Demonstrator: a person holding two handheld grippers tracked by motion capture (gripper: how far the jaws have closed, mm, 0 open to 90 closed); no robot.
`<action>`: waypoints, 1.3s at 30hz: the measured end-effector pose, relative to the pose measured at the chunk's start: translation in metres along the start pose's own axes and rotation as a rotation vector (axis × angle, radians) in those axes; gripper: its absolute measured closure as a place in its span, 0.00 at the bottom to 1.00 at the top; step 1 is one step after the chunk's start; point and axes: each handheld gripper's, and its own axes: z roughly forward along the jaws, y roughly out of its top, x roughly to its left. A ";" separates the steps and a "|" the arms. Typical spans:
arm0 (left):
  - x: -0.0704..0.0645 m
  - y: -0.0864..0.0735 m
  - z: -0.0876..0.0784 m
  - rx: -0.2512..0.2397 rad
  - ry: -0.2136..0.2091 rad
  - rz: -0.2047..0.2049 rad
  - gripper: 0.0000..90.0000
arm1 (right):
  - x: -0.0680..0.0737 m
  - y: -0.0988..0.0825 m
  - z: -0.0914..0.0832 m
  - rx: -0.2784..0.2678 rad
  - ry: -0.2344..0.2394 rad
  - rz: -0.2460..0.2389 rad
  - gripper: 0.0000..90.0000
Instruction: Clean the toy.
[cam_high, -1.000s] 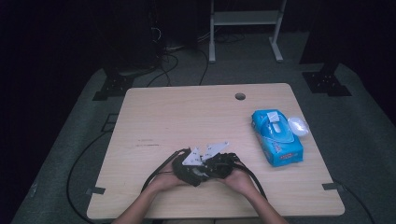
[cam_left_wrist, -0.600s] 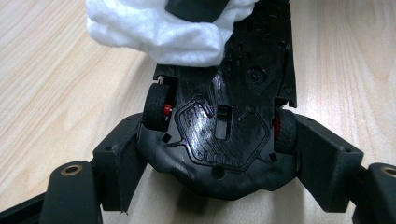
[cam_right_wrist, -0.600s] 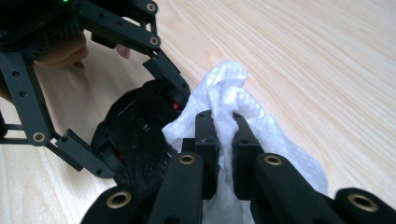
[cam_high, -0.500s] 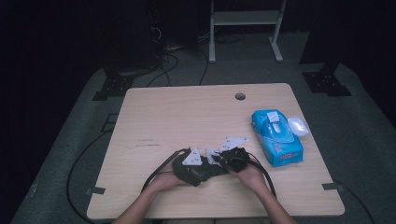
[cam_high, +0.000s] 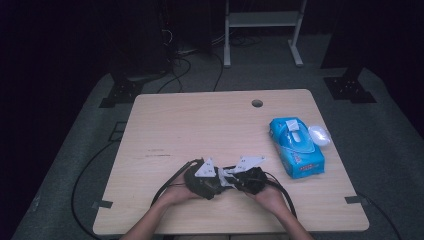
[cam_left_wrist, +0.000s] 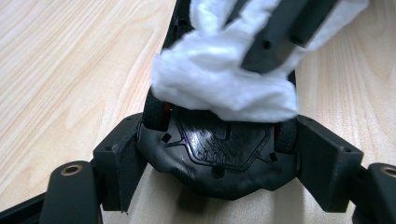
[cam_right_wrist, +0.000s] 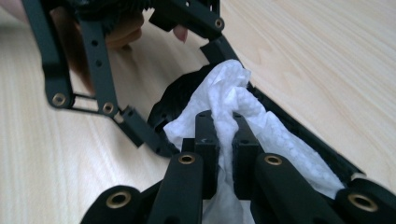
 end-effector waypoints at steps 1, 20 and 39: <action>0.000 0.000 0.000 0.000 0.001 -0.001 0.27 | -0.002 -0.002 -0.003 0.002 -0.003 0.000 0.94; 0.000 0.001 0.001 0.005 -0.004 0.004 0.27 | 0.013 0.026 0.028 0.051 0.126 -0.055 0.94; 0.000 0.001 0.000 0.009 -0.004 0.014 0.27 | -0.031 -0.002 -0.015 -0.006 -0.067 0.030 0.93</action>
